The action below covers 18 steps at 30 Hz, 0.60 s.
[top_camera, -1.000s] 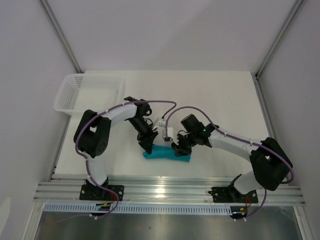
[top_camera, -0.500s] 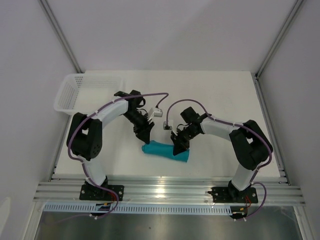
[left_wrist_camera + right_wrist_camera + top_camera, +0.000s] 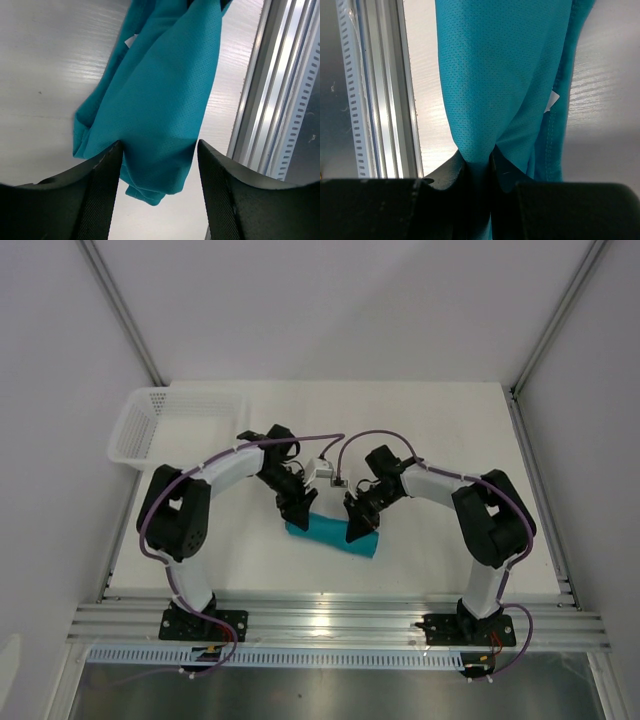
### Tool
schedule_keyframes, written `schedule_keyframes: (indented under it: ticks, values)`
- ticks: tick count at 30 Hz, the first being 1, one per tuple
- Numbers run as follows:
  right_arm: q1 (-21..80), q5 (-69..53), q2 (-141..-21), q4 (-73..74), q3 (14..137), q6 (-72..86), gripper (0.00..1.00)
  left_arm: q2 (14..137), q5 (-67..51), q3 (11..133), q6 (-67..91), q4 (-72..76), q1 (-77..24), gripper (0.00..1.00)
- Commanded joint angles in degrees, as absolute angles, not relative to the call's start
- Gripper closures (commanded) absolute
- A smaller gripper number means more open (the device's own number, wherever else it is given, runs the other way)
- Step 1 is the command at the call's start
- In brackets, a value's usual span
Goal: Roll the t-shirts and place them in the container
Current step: Roll the tshirt
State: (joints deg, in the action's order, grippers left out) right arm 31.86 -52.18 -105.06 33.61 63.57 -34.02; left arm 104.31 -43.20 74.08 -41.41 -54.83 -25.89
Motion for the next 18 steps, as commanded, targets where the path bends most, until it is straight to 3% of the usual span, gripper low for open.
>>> schedule_keyframes:
  ticks: [1, 3, 4, 8, 11, 18]
  values:
    - [31.55, -53.79, -106.08, 34.80, 66.18, -34.02, 0.95, 106.08, -42.98, 75.32, -39.90, -51.24, -26.02, 0.38]
    - [31.55, -53.35, -106.43, 35.24, 66.53, -34.19, 0.92, 107.66, -44.81, 76.46, -39.64, -52.38, -26.02, 0.54]
    - [31.64, -53.00, -106.35, 35.42, 66.71, -34.45, 0.90, 108.10, -45.52, 76.81, -39.03, -53.43, -26.02, 0.73]
    - [31.47, -49.40, -104.94, 34.63, 66.10, -33.49, 0.70, 108.90, -47.20, 77.26, -36.13, -54.40, -25.84, 0.99]
    - [31.38, -46.24, -103.89, 34.54, 66.18, -32.61, 0.55, 109.86, -46.50, 77.52, -33.05, -54.14, -25.84, 0.99]
    - [30.41, -43.25, -100.90, 33.05, 65.92, -29.62, 0.44, 112.41, -45.70, 80.94, -28.04, -54.49, -25.40, 0.99]
